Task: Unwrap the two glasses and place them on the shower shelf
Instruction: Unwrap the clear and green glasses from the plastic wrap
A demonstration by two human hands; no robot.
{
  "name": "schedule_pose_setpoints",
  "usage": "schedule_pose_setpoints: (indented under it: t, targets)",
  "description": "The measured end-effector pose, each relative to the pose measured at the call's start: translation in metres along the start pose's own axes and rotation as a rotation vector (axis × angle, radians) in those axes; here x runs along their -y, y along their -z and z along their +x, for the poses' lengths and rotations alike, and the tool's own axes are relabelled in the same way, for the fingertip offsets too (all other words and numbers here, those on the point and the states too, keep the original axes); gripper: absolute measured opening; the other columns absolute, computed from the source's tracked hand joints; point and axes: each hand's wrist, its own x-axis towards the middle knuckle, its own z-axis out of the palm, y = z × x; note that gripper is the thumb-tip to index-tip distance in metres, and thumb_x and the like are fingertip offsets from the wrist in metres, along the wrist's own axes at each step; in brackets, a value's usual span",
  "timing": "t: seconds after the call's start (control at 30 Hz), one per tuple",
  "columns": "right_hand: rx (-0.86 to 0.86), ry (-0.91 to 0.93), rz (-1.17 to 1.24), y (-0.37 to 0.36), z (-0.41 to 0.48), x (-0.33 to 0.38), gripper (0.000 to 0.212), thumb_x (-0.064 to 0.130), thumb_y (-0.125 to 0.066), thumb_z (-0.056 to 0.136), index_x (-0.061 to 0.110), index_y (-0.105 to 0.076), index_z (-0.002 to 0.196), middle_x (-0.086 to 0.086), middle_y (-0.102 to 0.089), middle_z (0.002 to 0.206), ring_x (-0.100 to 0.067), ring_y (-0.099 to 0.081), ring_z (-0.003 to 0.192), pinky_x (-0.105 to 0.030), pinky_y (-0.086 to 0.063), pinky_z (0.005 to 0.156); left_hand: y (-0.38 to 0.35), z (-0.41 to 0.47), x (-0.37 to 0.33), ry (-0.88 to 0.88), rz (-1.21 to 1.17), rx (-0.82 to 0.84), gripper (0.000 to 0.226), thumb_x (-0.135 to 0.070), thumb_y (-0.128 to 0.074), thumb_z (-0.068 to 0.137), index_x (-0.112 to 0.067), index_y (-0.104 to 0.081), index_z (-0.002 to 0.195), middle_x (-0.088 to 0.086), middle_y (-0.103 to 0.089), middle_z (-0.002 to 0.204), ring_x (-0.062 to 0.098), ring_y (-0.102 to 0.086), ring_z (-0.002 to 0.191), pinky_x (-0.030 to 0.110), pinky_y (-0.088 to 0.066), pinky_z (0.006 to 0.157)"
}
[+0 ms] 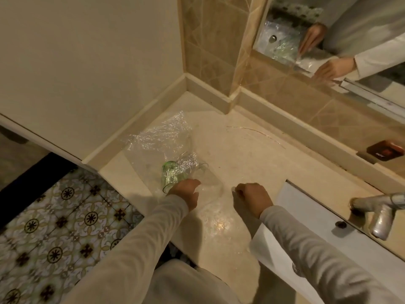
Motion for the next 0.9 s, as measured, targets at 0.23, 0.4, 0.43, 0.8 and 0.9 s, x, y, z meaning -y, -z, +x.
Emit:
schedule_pose_setpoints:
  t: [0.23, 0.4, 0.43, 0.8, 0.9]
  targets:
    - [-0.075, -0.451, 0.801, -0.027, 0.017, 0.053, 0.045, 0.033, -0.088, 0.071, 0.018, -0.066, 0.106, -0.002, -0.074, 0.09, -0.018, -0.069, 0.083, -0.025, -0.052, 0.075, 0.003, -0.032, -0.014, -0.145, 0.349, -0.202, 0.05, -0.044, -0.085, 0.064, -0.022, -0.065, 0.105, 0.003, -0.066, 0.095, 0.026, -0.062, 0.084, 0.035, -0.052, 0.07]
    - [-0.222, -0.483, 0.899, -0.021, 0.021, 0.055, 0.009, 0.017, -0.068, 0.075, 0.015, -0.075, 0.071, -0.004, -0.076, 0.07, -0.016, -0.067, 0.061, -0.012, -0.05, 0.049, 0.004, -0.045, -0.005, -0.232, 0.459, -0.419, 0.091, -0.024, -0.082, 0.03, -0.025, -0.043, 0.112, 0.006, -0.043, 0.11, 0.025, -0.04, 0.092, 0.038, -0.033, 0.073]
    - [-0.23, -0.467, 0.896, -0.017, 0.02, 0.053, 0.013, 0.017, -0.069, 0.077, 0.015, -0.075, 0.066, -0.002, -0.075, 0.067, -0.01, -0.065, 0.06, -0.008, -0.047, 0.05, 0.004, -0.046, -0.001, -0.233, 0.469, -0.431, 0.092, -0.023, -0.082, 0.03, -0.024, -0.042, 0.112, 0.005, -0.039, 0.11, 0.026, -0.041, 0.092, 0.037, -0.03, 0.073]
    - [-0.234, -0.304, 1.014, 0.026, 0.046, 0.029, 0.023, -0.002, -0.085, 0.078, -0.005, -0.077, 0.099, -0.027, -0.075, 0.101, 0.007, -0.065, 0.062, -0.002, -0.048, 0.06, 0.034, -0.038, -0.009, -0.082, 0.053, -0.589, 0.025, -0.01, -0.06, 0.081, -0.014, -0.062, 0.106, 0.011, -0.064, 0.086, 0.032, -0.059, 0.07, 0.037, -0.051, 0.061]
    - [-0.067, -0.256, 0.921, 0.03, 0.056, 0.012, 0.022, 0.0, -0.085, 0.078, 0.004, -0.08, 0.099, -0.017, -0.078, 0.096, -0.023, -0.074, 0.092, -0.031, -0.059, 0.092, 0.038, -0.036, -0.019, -0.084, 0.048, -0.64, 0.031, -0.005, -0.059, 0.076, -0.012, -0.064, 0.107, 0.012, -0.063, 0.089, 0.034, -0.058, 0.076, 0.039, -0.052, 0.065]
